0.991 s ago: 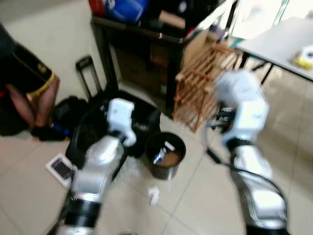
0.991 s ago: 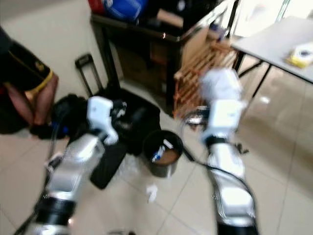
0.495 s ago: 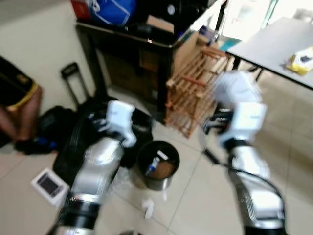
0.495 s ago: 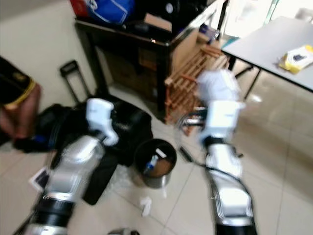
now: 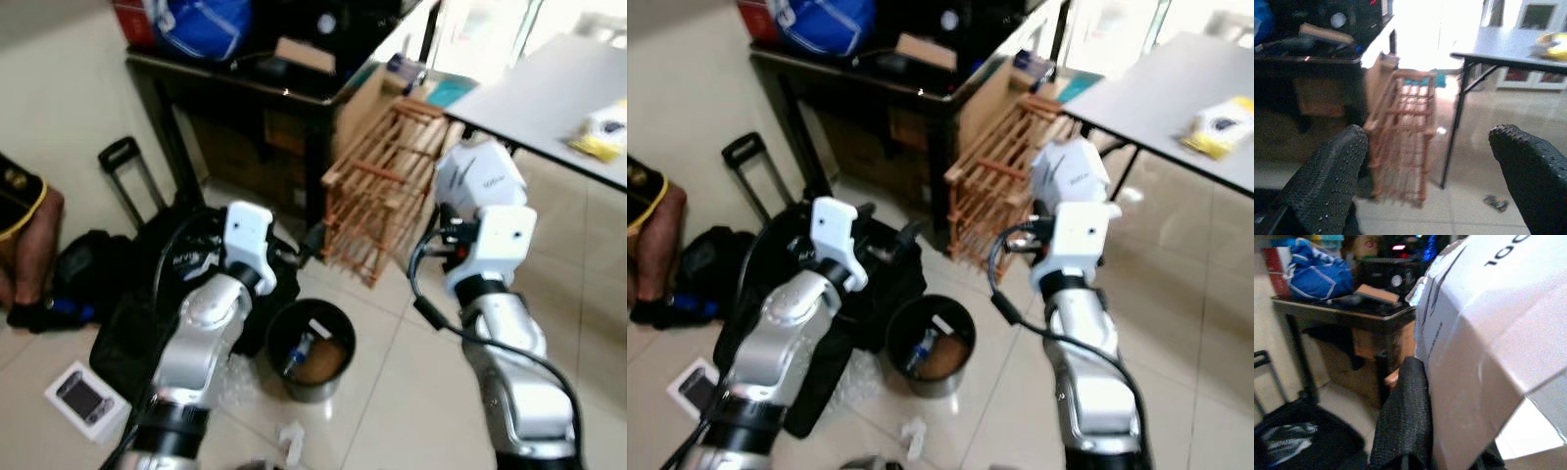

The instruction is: Picking trash to rubbish bin

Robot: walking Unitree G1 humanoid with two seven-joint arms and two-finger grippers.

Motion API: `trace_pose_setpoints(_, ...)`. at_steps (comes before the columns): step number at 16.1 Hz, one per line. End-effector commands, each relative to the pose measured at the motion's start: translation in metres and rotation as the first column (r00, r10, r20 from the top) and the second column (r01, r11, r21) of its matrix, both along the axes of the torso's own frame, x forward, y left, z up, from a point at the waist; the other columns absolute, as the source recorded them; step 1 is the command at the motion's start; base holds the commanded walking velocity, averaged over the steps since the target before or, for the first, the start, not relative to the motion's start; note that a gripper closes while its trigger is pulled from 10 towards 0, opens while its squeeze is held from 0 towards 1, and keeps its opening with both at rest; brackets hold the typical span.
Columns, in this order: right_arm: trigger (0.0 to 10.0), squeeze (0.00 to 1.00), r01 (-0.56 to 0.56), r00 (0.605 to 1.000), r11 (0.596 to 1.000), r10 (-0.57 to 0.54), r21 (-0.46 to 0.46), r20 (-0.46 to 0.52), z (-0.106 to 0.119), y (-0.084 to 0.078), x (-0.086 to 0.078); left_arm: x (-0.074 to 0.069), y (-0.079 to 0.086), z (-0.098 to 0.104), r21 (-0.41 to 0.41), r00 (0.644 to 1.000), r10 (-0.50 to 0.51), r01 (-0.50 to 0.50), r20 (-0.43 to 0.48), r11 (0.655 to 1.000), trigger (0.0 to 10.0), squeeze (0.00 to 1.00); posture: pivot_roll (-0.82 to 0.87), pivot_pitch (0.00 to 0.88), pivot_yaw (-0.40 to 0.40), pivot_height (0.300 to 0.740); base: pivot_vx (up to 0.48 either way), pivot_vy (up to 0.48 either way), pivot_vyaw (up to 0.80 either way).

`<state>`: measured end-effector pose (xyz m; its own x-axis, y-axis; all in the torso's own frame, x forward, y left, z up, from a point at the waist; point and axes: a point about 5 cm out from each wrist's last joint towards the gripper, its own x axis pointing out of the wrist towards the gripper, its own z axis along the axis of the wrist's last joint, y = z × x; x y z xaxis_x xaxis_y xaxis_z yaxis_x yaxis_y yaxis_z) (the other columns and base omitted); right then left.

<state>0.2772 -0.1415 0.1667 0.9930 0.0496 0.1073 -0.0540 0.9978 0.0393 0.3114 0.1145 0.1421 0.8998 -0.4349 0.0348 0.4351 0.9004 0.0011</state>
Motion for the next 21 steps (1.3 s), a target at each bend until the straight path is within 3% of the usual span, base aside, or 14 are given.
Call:
trace_pose_setpoints(1, 10.0, 0.0, -0.012, 1.0, 1.0, 0.012, -0.007, 0.006, 0.0018, 0.0017, -0.0009, 0.0009, 0.0013, 0.0025, 0.006, 1.0, 0.01, -0.01, 0.007, 1.0, 10.0, 0.0, -0.04, 0.115, 0.034, 0.74, 0.281, 0.0, 0.0)
trace_pose_setpoints(17, 10.0, 0.0, -0.039, 0.999, 0.999, 0.039, -0.01, -0.004, 0.0, 0.0056, -0.0035, -0.0005, 0.0036, -0.0028, 0.026, 0.999, 0.03, -0.029, -0.014, 0.999, 10.0, 0.0, -0.03, 0.121, 0.029, 0.74, 0.324, 0.017, 0.0)
trace_pose_setpoints(21, 10.0, 0.0, -0.055, 0.998, 0.998, 0.054, -0.009, -0.016, -0.0021, 0.0075, -0.0051, -0.0034, 0.001, -0.0049, 0.017, 0.999, 0.028, -0.027, -0.02, 0.999, 10.0, 0.0, -0.03, 0.135, 0.026, 0.74, 0.0, 0.0, 0.0)
